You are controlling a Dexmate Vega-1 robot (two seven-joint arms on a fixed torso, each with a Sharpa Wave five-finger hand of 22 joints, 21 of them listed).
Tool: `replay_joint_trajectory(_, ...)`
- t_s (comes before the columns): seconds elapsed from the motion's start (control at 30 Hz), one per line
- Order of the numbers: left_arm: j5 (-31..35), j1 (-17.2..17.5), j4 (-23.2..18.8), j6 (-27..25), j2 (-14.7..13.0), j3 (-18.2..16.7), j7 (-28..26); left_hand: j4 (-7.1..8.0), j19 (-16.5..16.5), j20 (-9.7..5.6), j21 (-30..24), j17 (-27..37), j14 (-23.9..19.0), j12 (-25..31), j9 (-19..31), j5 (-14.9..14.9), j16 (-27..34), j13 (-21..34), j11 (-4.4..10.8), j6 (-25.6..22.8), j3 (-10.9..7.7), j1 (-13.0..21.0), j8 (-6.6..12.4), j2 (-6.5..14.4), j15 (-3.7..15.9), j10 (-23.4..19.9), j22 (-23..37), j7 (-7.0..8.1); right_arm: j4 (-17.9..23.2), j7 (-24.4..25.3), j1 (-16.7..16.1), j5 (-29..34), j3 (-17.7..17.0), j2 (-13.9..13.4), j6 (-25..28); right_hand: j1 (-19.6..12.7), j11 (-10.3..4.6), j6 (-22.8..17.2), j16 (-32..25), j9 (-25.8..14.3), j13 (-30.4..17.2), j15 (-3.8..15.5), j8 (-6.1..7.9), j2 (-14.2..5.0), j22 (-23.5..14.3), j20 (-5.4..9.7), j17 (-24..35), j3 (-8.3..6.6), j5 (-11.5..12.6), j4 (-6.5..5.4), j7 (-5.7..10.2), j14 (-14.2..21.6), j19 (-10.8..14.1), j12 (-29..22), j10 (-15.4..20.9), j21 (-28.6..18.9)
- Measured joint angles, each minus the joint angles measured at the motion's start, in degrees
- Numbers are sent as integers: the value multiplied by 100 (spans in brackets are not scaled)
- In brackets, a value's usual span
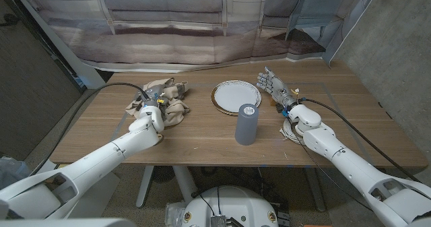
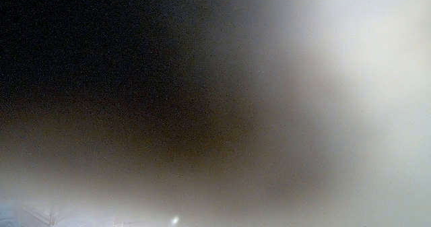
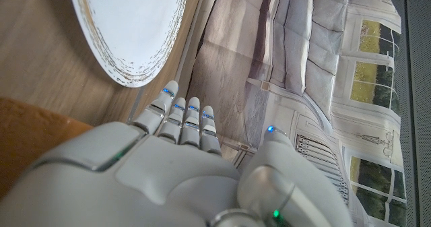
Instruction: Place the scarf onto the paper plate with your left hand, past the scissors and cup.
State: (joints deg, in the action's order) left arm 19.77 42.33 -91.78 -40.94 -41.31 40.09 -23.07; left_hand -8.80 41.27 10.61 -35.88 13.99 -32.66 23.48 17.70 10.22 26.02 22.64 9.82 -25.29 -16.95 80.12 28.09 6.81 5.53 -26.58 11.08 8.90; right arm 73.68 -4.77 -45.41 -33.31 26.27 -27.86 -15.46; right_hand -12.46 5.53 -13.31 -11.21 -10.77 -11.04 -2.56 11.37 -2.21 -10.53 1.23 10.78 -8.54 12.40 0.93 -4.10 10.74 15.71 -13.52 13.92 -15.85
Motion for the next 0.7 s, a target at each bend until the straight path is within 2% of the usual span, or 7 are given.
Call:
replay_joint_trajectory(0.07,-20,0,0,0,0,0,-39,0,204,-202,-32,1,-233,16,18,-8,1,59,-18,-162,0,15,76,-3,11,-41,-19,-48,13,0,-6,0,0,-5,0,0,0,0,0,0,0,0,0,0,0,0,0,0,0,0,0,0,0,0,0,0)
replay_joint_trajectory(0.17,-77,21,-50,2,3,-65,-68,24,205,-203,-40,1,-324,16,27,-8,1,106,0,-281,-24,15,118,-3,0,-61,-19,-111,43,22,-23,3,0,-18,9,0,0,0,0,0,0,0,0,0,0,0,0,0,0,0,0,0,0,0,0,0)
replay_joint_trajectory(0.27,-113,10,-104,-4,-40,-68,-30,24,286,-284,-41,1,-392,16,27,-9,-30,145,0,-329,-24,15,118,-2,6,-61,-23,-101,60,33,-35,3,-3,-26,16,0,0,0,0,0,0,1,0,0,0,0,0,0,0,0,0,1,0,0,0,0)
replay_joint_trajectory(0.5,-154,-82,-253,-145,-170,-11,273,71,251,-341,-49,162,-489,-1,35,-9,-257,269,-50,-150,-70,15,119,-3,-23,54,-46,-91,65,34,-51,2,-14,-31,20,0,0,0,0,0,0,21,0,0,0,19,0,0,0,0,0,21,19,0,0,0)
replay_joint_trajectory(0.57,-154,-99,-288,-174,-199,3,310,72,567,-655,-49,163,-601,-1,35,-10,-258,276,-50,-150,-70,15,119,-3,-29,54,-52,-91,65,34,-55,-3,-16,-32,21,0,0,0,0,0,0,21,0,0,1,21,0,0,0,0,0,21,21,0,0,0)
replay_joint_trajectory(0.67,-153,-126,-352,-230,-250,28,375,72,567,-659,-49,164,-644,-1,35,-10,-300,302,-50,-156,-70,15,119,-3,-50,54,-52,-93,65,30,-60,-9,-20,-33,20,0,0,0,0,0,0,21,0,0,0,21,0,0,0,0,0,21,21,0,0,0)
replay_joint_trajectory(0.7,-151,-131,-362,-240,-259,31,388,73,630,-742,-49,168,-653,-1,35,-11,-301,303,-45,-190,-71,15,119,-3,-56,49,-52,-103,65,29,-61,-11,-21,-34,21,0,0,0,0,0,0,21,0,0,1,21,0,0,0,0,0,21,21,0,0,0)
